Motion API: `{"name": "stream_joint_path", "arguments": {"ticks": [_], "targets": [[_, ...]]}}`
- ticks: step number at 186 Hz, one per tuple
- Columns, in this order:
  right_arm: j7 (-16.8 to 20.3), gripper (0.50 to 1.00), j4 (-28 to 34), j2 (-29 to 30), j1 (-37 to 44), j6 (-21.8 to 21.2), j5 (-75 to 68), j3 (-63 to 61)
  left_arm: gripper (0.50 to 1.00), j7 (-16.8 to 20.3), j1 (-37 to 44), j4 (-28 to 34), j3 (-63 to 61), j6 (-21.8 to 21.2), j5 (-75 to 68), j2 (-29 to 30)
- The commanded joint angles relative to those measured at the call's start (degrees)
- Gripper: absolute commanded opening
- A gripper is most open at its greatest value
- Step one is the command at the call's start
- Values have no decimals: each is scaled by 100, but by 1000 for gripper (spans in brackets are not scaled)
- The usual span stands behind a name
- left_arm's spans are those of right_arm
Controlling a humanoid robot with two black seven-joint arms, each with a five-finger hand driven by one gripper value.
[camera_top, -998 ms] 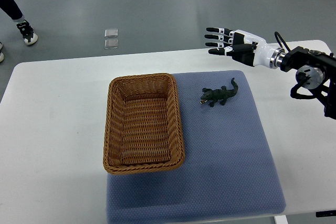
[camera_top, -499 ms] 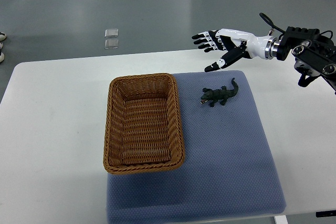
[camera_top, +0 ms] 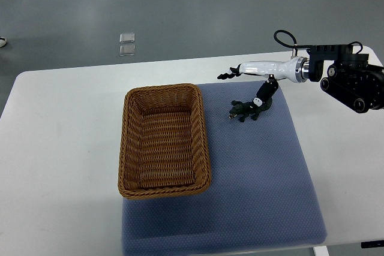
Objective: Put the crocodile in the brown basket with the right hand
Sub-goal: 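Lower the right hand over the crocodile and close fingers around it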
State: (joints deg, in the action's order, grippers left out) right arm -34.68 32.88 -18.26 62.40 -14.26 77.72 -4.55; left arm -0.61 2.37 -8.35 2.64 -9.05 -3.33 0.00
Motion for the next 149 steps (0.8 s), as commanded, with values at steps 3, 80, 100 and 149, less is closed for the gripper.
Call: {"name": "stream_joint_path", "arguments": {"ticks": [3,80,100,149], "targets": [[-32,928,-10,6,53,485,23,543,1000,0,0,0,0,0,-1,0],[-21,928,-168,331,-18,573,15,675,1000,0,0,0,0,0,-1,0],[-4,928,-431,498,-26,582,15,666,1000,0,0,0,0,0,-1,0],[14,928,-801,692,-88,591,15,675,1000,0,0,0,0,0,-1,0]]}}
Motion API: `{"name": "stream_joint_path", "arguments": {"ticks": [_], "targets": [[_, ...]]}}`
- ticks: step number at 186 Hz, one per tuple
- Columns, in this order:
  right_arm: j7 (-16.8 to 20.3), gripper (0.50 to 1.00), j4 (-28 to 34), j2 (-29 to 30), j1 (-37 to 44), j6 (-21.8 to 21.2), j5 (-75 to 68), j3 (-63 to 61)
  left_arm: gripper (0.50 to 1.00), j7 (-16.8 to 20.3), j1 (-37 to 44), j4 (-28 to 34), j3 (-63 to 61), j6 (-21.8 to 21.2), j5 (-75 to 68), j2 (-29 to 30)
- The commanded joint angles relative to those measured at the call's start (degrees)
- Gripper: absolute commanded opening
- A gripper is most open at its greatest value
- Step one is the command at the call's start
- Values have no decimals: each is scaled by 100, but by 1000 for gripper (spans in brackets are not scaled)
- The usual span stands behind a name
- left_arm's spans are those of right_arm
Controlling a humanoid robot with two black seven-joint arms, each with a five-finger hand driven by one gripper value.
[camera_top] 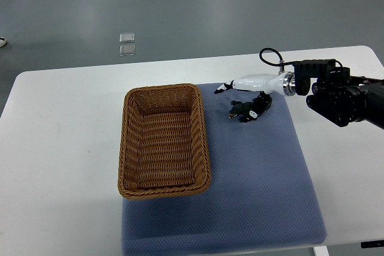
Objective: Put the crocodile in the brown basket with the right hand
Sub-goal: 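Lower the right hand over the crocodile and close fingers around it, then tighten the right hand's grip on the crocodile's body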
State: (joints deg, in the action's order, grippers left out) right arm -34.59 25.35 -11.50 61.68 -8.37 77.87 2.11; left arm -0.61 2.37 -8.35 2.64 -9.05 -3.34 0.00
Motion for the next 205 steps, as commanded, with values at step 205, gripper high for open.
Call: {"name": "stream_joint_path", "arguments": {"ticks": [205], "targets": [[5,846,-223,-1,-129,407,0,448,1000,0,0,0,0,0,0,0]]}}
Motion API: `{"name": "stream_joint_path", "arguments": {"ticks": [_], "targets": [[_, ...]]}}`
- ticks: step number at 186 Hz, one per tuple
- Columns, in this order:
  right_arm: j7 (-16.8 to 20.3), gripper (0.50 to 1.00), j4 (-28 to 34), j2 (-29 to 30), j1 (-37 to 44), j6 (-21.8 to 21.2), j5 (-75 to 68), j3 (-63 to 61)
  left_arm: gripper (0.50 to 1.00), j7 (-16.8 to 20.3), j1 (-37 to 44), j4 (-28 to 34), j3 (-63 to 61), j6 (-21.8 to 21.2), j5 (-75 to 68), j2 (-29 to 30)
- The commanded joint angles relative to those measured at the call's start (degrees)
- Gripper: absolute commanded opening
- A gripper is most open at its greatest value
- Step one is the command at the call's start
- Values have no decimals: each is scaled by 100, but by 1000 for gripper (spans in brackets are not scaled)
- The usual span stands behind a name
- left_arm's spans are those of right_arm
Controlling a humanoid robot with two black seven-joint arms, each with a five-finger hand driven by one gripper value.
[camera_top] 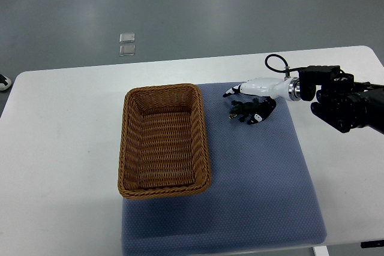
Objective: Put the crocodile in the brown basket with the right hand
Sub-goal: 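Tighten the right hand's grip on the crocodile's body, then lift the crocodile and carry it over the wicker basket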
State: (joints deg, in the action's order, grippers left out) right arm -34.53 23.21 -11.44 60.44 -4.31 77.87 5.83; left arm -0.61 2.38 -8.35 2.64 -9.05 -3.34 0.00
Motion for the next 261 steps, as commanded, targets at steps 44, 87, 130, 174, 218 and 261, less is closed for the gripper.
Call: {"name": "stream_joint_path", "arguments": {"ticks": [44,87,130,174,218,261], "targets": [[-1,758,-9,-7,-5,-9,9,146,1000,0,0,0,0,0,0,0],[-10,652,-9,-7,21,-9,9,146,1000,0,0,0,0,0,0,0],[-18,596,-9,-7,30,0,9,138,1000,0,0,0,0,0,0,0],[-47,500,0,-16,74,9,0,103,1000,0,0,0,0,0,0,0],[-47,500,0,-25,126,193,-53,85,1000,0,0,0,0,0,0,0],[-47,500,9,-25,276,202,-79,41,1000,0,0,0,0,0,0,0]]}}
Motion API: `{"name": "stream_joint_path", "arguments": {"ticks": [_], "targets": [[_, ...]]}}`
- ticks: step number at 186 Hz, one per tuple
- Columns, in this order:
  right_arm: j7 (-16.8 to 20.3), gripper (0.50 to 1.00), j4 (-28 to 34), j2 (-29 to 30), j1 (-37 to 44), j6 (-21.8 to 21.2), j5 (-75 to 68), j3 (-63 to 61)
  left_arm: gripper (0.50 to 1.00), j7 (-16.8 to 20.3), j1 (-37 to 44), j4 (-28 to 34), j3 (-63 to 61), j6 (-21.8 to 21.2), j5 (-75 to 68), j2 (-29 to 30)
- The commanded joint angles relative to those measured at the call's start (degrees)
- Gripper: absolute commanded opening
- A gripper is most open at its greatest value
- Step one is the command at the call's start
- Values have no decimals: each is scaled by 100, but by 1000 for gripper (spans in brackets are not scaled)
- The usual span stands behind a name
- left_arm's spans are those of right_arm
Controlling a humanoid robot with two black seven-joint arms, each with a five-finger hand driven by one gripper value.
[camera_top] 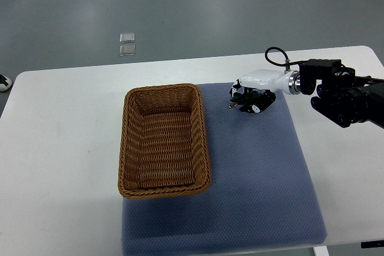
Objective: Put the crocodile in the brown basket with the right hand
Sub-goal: 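Lift the crocodile and carry it over the wicker basket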
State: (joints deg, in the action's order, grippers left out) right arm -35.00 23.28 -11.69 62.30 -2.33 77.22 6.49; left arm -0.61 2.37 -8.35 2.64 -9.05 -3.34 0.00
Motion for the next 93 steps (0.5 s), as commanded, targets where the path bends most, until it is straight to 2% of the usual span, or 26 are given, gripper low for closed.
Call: {"name": "stream_joint_path", "arguments": {"ticks": [1,93], "targets": [[0,500,1,0,89,5,-14,-25,1000,0,0,0,0,0,0,0],[0,500,71,36,818,-13,-208,-42,1000,0,9,0,0,0,0,0]]}}
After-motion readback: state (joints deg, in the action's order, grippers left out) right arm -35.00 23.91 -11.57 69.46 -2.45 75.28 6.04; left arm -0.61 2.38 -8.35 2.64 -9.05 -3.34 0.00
